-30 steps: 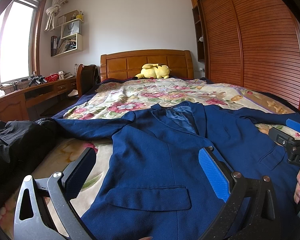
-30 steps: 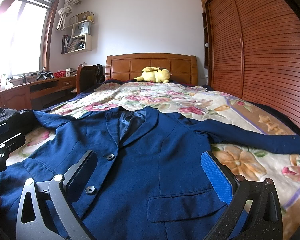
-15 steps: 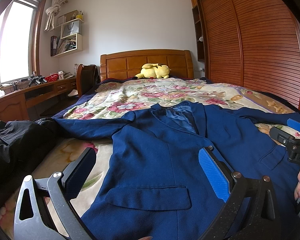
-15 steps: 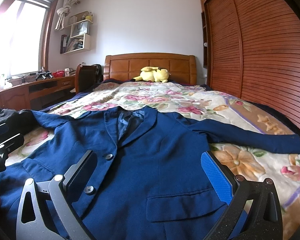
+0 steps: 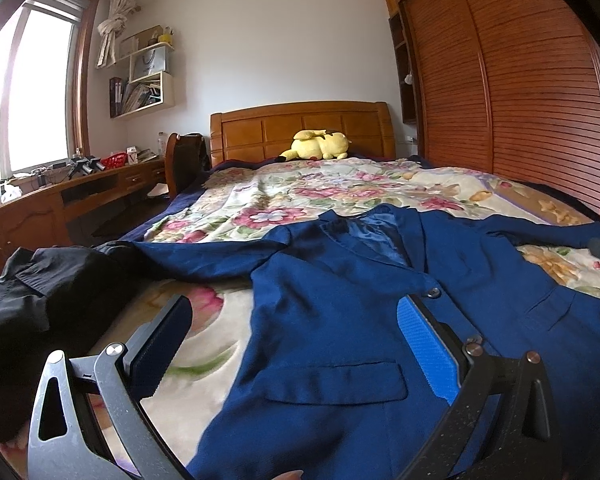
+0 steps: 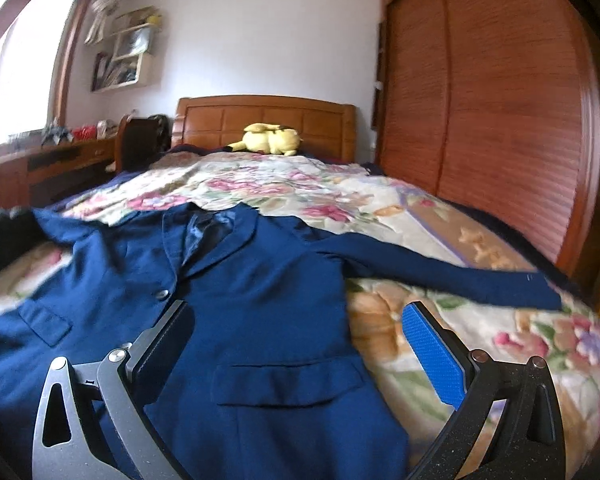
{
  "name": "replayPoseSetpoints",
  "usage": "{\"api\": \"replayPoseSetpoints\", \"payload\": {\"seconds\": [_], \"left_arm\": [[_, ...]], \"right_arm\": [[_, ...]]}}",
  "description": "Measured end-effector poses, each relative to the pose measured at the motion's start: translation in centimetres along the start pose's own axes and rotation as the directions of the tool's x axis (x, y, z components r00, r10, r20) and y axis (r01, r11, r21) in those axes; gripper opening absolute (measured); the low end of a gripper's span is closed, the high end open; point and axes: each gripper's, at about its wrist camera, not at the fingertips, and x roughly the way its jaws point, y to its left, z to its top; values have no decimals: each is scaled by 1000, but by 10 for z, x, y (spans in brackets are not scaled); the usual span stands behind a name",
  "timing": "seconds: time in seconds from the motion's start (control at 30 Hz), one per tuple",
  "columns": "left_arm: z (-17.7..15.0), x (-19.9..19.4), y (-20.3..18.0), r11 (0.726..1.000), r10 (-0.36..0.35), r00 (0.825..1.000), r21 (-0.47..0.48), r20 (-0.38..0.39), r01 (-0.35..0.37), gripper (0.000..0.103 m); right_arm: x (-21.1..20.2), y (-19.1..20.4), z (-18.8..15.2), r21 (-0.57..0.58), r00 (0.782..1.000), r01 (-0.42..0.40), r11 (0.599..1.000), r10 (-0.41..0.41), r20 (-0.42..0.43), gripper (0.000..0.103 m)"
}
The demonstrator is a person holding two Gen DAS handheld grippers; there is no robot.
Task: Fold large clothes
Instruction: 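Move the left gripper to the jacket's sleeve and lower onto it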
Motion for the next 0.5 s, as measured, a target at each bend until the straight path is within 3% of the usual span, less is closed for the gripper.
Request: {"api": "replayPoseSetpoints", "payload": {"seconds": [0.07, 0.27, 0.5], "left_arm": [[0, -3, 1, 1000, 1, 1000, -3, 2, -1, 103], [2, -19, 9, 1000, 2, 1000, -6, -1, -2, 103], [20, -13, 50, 1000, 17, 999, -14, -49, -18, 103]], "right_arm": [[-9, 0, 0, 29, 1000, -21, 999, 21, 2, 103], [-32, 35, -6, -34, 998, -55, 998, 56, 23, 103], [-49, 83, 10, -92, 990, -125, 988, 131, 60, 103]]}}
